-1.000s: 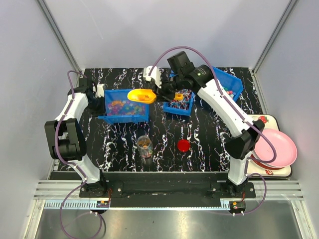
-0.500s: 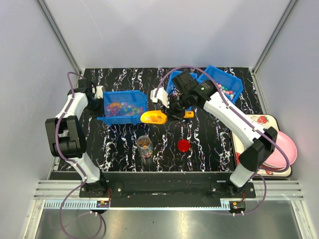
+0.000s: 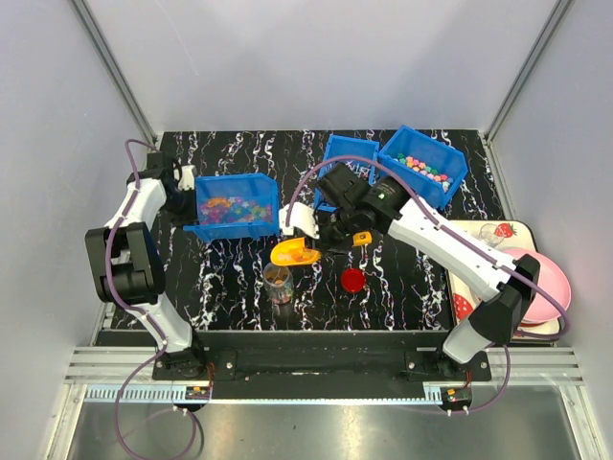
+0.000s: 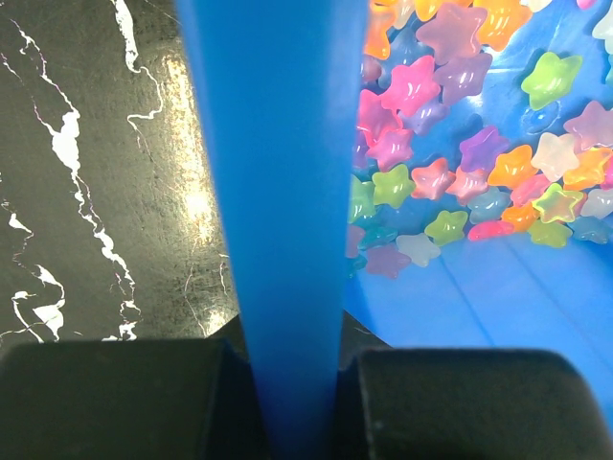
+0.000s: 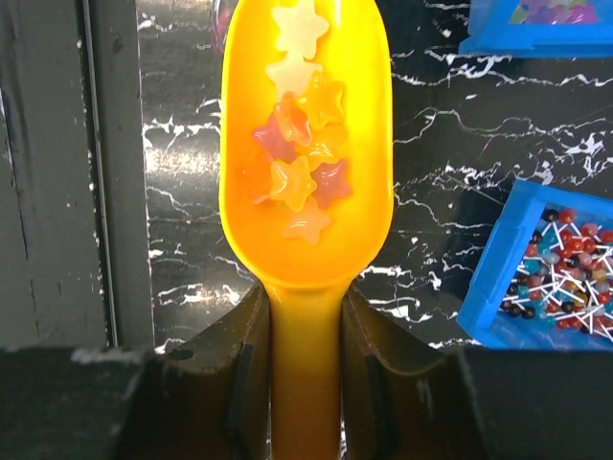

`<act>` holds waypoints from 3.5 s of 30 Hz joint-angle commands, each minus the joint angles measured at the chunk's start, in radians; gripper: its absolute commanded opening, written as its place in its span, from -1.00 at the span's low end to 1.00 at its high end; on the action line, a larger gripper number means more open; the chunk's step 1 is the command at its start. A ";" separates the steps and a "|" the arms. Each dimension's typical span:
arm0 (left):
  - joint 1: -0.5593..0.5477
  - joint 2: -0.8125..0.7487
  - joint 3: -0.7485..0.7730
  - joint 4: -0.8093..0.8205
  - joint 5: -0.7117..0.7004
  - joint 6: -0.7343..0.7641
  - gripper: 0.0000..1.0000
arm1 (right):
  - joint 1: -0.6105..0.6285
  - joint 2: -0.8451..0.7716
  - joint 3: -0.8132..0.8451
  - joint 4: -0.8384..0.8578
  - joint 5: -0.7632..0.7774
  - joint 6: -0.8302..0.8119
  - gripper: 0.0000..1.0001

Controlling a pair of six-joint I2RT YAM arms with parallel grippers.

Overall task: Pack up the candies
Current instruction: Place the fake candies in the packing bottle, then pick up the storage box at the center of the board.

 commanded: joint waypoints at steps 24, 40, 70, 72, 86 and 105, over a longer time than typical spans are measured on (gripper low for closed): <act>0.006 -0.061 0.036 0.046 0.092 -0.002 -1.00 | 0.126 0.097 0.119 -0.132 0.239 -0.055 -1.00; 0.006 -0.060 0.039 0.046 0.101 -0.001 -1.00 | 0.185 0.137 0.168 -0.193 0.336 -0.086 -1.00; 0.008 -0.063 0.044 0.037 0.115 0.003 -1.00 | 0.216 0.140 0.259 -0.170 0.504 -0.118 -1.00; 0.006 -0.069 0.049 0.035 0.124 0.004 -1.00 | 0.207 0.136 0.251 -0.146 0.538 -0.110 -1.00; 0.012 -0.158 0.046 0.044 0.199 0.021 -1.00 | -0.049 0.220 0.251 0.084 0.425 -0.029 -1.00; 0.006 -0.146 0.038 0.038 0.262 0.036 -1.00 | -0.065 0.309 0.262 0.244 0.325 -0.026 -1.00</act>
